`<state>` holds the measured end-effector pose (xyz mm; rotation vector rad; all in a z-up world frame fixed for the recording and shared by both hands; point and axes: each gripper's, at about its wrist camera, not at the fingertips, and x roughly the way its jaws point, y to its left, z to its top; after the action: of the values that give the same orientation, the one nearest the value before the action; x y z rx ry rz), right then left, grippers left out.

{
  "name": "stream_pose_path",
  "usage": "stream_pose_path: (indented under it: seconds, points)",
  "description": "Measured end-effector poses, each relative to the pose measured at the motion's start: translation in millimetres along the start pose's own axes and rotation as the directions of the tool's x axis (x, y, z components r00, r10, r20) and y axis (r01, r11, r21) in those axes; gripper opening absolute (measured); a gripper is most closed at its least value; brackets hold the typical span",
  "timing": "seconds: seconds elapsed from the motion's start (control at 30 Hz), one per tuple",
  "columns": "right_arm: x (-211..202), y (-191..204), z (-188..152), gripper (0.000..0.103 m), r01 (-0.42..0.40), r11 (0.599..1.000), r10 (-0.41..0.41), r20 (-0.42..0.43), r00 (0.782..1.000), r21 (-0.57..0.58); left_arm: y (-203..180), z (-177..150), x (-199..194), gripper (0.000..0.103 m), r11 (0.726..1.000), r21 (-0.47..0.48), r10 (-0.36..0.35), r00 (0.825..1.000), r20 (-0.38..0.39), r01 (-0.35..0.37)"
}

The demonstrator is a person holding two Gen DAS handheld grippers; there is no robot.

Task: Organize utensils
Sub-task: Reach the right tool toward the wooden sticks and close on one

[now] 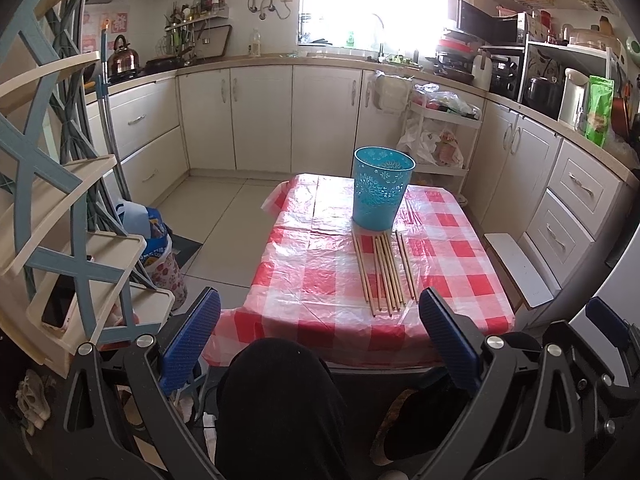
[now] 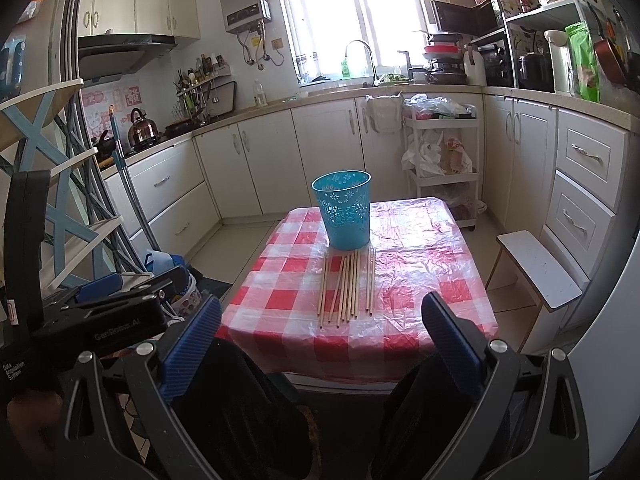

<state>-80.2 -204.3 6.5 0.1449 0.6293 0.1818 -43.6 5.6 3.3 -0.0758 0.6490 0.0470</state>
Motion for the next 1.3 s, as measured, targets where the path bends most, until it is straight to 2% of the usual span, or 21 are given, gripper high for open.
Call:
stream_pose_path:
  seconds: [0.3,0.6,0.63,0.67,0.73,0.8,1.03,1.3]
  points:
    - [61.3,-23.3,15.4,0.096,0.05,0.999,-0.05,-0.041,0.998,0.0,-6.6,15.2,60.9,0.095,1.0,0.013,-0.02,0.999,-0.048,0.02]
    - [169.3,-51.0,26.4,0.095,0.063,0.997,-0.07,-0.136,0.988,-0.055,-31.0,37.5,174.7,0.095,0.998,0.036,-0.047,0.989,-0.14,0.052]
    - [184.4,-55.6,27.0,0.088,0.058,0.997,-0.067,-0.162,0.985,-0.059,-31.9,38.6,191.0,0.094,0.998,0.029,-0.051,0.986,-0.156,0.056]
    - [201.4,-60.7,26.9,0.074,0.048,0.997,-0.058,-0.192,0.98,-0.054,-32.4,39.2,203.7,0.094,0.998,0.023,-0.051,0.984,-0.168,0.055]
    - [235.6,-72.2,25.2,0.064,0.042,0.998,-0.05,-0.246,0.968,-0.038,-33.8,39.5,232.0,0.094,0.999,0.011,-0.047,0.981,-0.186,0.05]
    - [270.1,-82.0,25.0,0.047,0.02,1.0,-0.022,-0.308,0.951,-0.012,-36.0,40.4,261.7,0.094,0.999,0.009,-0.029,0.977,-0.21,0.031]
    - [356.0,-97.7,23.6,0.039,0.039,0.998,-0.053,-0.398,0.916,-0.042,-46.2,41.3,337.4,0.09,1.0,0.026,0.011,0.961,-0.277,-0.004]
    - [405.7,-104.3,18.6,0.039,0.072,0.994,-0.103,-0.453,0.885,-0.084,-45.3,40.9,380.9,0.087,0.999,0.053,0.028,0.947,-0.321,-0.011]
